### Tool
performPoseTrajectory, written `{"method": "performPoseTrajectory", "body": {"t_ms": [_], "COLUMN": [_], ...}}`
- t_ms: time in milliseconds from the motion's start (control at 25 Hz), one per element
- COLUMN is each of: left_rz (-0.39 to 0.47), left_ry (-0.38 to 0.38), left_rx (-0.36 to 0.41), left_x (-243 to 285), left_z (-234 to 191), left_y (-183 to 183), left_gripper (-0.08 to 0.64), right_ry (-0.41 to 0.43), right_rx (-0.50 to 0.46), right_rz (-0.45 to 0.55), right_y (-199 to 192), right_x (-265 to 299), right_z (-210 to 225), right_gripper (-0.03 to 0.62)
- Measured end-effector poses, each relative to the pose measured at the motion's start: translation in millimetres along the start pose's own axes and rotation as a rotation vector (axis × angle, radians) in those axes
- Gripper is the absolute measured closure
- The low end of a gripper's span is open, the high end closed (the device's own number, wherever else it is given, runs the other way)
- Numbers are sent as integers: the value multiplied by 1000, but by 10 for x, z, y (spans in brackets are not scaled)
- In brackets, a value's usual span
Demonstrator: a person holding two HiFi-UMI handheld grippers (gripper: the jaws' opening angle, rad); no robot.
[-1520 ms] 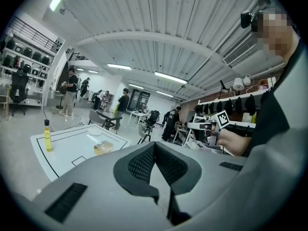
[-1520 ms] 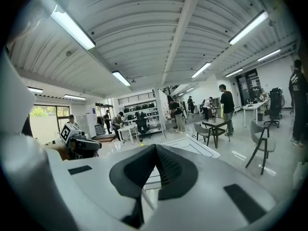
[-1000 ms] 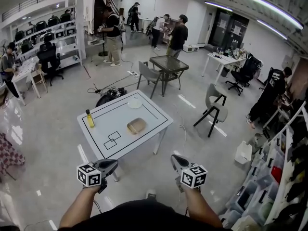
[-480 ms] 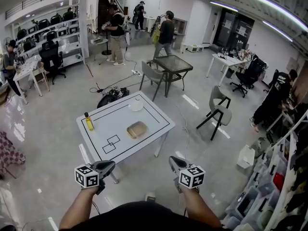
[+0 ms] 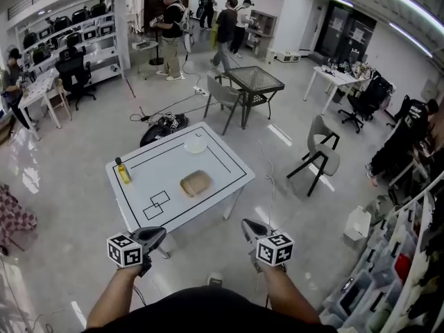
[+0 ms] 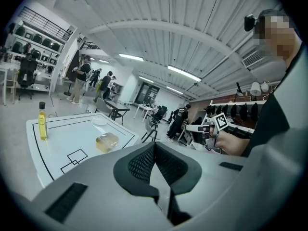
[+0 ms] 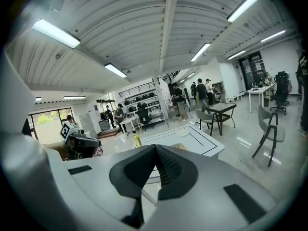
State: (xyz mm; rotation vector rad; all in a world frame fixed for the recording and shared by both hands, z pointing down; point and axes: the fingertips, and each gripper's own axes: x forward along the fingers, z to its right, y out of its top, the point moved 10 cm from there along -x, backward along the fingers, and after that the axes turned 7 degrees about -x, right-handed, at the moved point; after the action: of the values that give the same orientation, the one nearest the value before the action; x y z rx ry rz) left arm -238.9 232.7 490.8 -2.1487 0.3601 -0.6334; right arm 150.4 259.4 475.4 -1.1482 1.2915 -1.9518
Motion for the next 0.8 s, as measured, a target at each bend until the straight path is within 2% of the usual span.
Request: {"method": "performPoseTrajectory", "body": {"t_ms": [360, 800], "left_rz": [-6, 28], "left_ry": [7, 82], "left_rx": [-24, -58], "left_x": [435, 688], "left_z": [-257, -523], "left_y": [205, 497], "left_gripper": [538, 538], "right_ry": [32, 107], "right_rx": [7, 0], "right_rz": [-33, -76], "right_y": [89, 234], "right_x": [410, 875], "right_z": [435, 893], "right_gripper": [580, 580]}}
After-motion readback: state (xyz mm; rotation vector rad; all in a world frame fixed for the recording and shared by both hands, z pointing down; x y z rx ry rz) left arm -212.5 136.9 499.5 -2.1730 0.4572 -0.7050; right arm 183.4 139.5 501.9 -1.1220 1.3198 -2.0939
